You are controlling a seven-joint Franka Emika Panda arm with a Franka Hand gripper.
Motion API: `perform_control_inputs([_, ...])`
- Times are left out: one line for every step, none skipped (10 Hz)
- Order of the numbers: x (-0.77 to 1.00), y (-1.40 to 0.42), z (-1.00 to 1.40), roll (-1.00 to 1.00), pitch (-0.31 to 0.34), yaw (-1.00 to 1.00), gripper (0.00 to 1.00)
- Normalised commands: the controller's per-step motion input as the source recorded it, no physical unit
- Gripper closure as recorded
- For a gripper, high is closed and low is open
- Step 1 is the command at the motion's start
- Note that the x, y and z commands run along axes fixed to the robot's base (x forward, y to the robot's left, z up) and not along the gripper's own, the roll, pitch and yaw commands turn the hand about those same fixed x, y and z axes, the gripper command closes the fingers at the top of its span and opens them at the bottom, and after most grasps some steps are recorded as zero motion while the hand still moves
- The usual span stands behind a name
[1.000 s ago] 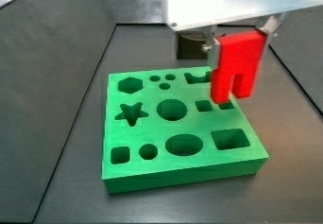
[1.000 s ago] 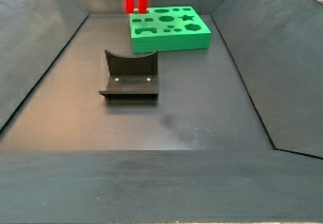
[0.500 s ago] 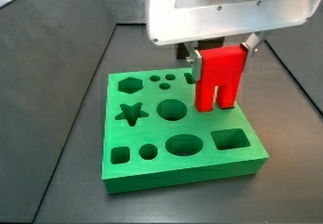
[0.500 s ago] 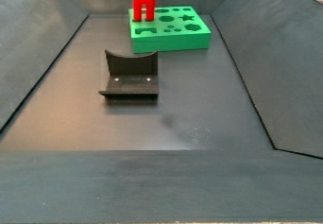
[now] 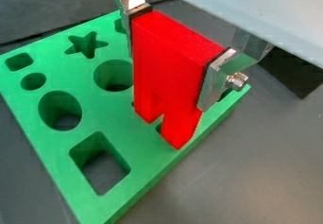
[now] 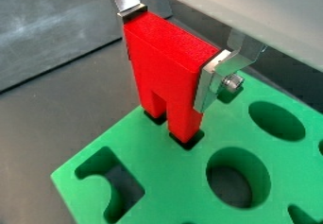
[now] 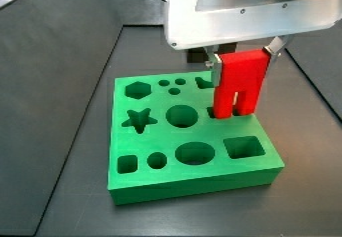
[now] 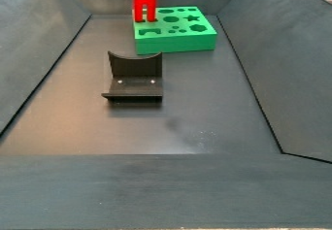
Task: Pick up the double-square object. Move up. Move to above the board. Insert the double-square object.
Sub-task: Insert the double-square object.
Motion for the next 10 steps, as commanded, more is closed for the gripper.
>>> perform_control_inputs([-0.44, 0.03, -0.21, 0.13, 0.094, 0.00, 1.00])
perform_control_inputs([-0.22, 0.00, -0.05, 0.03, 0.030, -0.05, 1.00])
perform_control_inputs([-0.08, -0.15, -0.33, 0.12, 0.000, 0.00, 1.00])
perform_control_inputs([0.03, -0.26, -0.74, 0.29, 0.006, 0.05, 1.00])
perform_control_inputs([0.15, -0.24, -0.75, 0.29, 0.000, 0.05, 1.00])
perform_control_inputs([0.15, -0.21, -0.73, 0.31, 0.000, 0.05, 1.00])
perform_control_inputs([0.13, -0.18, -0.71, 0.30, 0.000, 0.16, 1.00])
perform_control_inputs([0.00, 0.00, 0.00, -0.01, 0.000, 0.00, 1.00])
perform_control_inputs([0.00, 0.00, 0.00, 0.00, 0.011, 0.00, 1.00])
perform_control_inputs([-0.03, 0.00, 0.00, 0.04, 0.000, 0.00, 1.00])
